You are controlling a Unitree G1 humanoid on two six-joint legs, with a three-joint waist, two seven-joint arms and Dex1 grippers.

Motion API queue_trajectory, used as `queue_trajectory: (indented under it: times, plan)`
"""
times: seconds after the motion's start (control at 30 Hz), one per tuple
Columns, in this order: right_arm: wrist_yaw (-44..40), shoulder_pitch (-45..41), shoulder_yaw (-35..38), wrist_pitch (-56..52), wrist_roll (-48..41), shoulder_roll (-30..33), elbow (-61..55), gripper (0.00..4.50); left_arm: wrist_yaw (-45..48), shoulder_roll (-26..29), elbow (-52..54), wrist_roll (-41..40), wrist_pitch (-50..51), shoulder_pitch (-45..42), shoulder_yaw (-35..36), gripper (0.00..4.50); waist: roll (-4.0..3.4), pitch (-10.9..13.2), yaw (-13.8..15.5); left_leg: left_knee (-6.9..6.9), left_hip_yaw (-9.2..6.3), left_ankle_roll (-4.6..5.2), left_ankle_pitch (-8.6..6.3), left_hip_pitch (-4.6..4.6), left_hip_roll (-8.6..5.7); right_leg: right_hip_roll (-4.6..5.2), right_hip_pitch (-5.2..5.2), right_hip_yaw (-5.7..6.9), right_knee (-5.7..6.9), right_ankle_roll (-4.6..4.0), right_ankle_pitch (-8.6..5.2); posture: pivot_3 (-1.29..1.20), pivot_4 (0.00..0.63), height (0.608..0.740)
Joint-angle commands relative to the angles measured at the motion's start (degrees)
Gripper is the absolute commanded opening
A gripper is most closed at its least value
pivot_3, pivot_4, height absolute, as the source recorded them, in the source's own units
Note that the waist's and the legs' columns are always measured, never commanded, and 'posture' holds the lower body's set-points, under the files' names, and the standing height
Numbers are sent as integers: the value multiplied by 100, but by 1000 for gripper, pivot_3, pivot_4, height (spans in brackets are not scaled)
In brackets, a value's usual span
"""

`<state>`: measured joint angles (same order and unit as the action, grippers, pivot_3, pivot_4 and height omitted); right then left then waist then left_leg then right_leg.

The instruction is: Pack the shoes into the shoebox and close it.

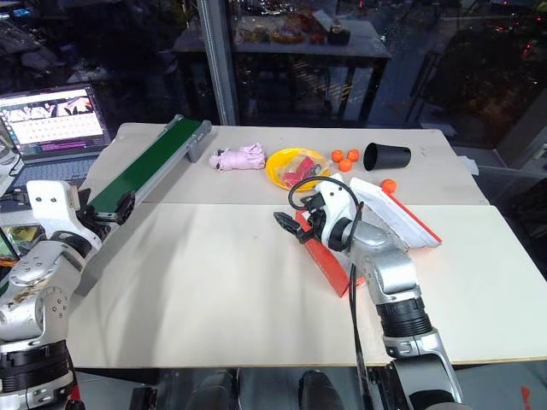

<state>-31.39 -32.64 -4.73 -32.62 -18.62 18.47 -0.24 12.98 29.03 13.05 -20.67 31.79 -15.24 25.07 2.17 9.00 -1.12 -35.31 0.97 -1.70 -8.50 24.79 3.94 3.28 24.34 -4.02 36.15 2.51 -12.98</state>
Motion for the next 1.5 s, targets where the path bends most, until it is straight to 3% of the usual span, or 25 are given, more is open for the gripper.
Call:
queue_trajectory:
  times: [0.03, 0.87, 1.23, 1.5]
  plan:
    - [5, -124, 2, 208, 64, -102, -74, 4470, -32, 151, 138, -73, 47, -143, 172, 4500, 0, 0, 3, 0, 0, 0, 0, 0, 0, 0, 0, 0, 0, 0, 0, 0, 150, 740]
    - [-42, -242, 29, 424, 140, -469, 73, 4470, 50, 234, -469, 158, -16, -563, -147, 4500, 1, 0, -5, 0, 0, 0, 0, 0, 0, 0, 0, 0, 1, 0, 0, 0, 150, 740]
    - [-655, -253, -274, 94, -106, -423, -269, 4470, 1044, 909, -1919, 242, -1043, -310, 122, 4500, 1, 0, -25, 2, 1, 0, 0, 0, 1, 0, 2, 1, 0, -1, -1, 0, 150, 740]
    - [-690, -100, -378, 63, -77, -341, -360, 4470, 1387, 1335, -3365, 372, -1757, -806, 83, 4500, 4, 1, 9, 3, 1, -1, 0, 0, 3, 1, 4, 4, 2, -2, -1, 0, 150, 740]
